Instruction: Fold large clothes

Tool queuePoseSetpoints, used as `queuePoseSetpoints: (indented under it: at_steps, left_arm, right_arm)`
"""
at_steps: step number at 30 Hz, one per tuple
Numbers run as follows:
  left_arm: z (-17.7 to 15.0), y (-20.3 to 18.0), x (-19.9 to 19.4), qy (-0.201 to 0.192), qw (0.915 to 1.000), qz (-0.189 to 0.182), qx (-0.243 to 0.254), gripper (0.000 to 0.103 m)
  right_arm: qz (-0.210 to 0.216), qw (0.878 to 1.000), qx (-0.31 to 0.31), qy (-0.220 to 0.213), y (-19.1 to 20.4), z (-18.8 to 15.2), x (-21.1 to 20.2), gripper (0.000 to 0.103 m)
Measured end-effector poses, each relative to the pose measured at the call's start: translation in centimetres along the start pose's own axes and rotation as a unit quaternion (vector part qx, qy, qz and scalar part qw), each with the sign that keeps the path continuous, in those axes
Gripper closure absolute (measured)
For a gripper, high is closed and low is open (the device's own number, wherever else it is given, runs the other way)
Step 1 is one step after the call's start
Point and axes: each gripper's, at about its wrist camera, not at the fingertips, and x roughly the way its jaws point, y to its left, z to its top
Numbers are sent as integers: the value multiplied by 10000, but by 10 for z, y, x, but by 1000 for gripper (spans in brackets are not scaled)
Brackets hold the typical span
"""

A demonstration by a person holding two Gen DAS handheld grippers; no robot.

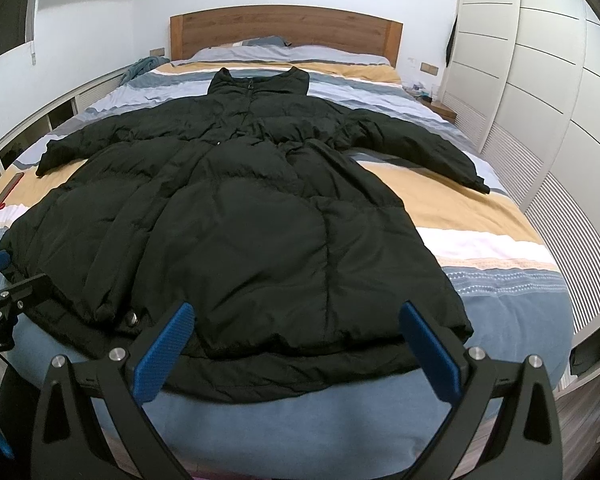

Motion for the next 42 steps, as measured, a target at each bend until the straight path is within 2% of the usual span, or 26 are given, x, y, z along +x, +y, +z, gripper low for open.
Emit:
queuePoseSetpoints:
  at_steps: [10,16,21,26,30,33,35,39,42]
  left_arm:
    - [10,4,-7,-133,9997,-160,155,1]
    - [30,17,-17,-369,9992,95,83,1]
    - [58,35,-26,-577,9981,190,-26,1]
    - [114,66,-38,-825,9954,466,-105,1]
    - [172,96,-49,-1092,9909,775,-153,1]
    - [210,120,-53,-1250,9866,961,-415,1]
    - [229,135,-50,-1351,9821,1127,-675,1]
    - [251,153,-28,-1408,9741,1494,-953,1]
    - [257,161,-10,-1330,9709,1704,-1029,1]
  right_arm:
    - [0,10000,-8,21,1,2,1,0]
    - [-11,10000,41,-38,-7,11,2,0]
    - [-59,9997,172,-163,-26,35,5,0]
    - [-105,9977,545,-384,-66,75,10,0]
    - [-213,9937,870,-679,-105,120,14,0]
    - [-310,9891,1071,-964,-136,154,21,0]
    - [-220,9847,1364,-1065,-161,171,35,0]
    - [-57,9738,2070,-942,-213,184,80,0]
    - [4,9662,2496,-640,-245,183,131,0]
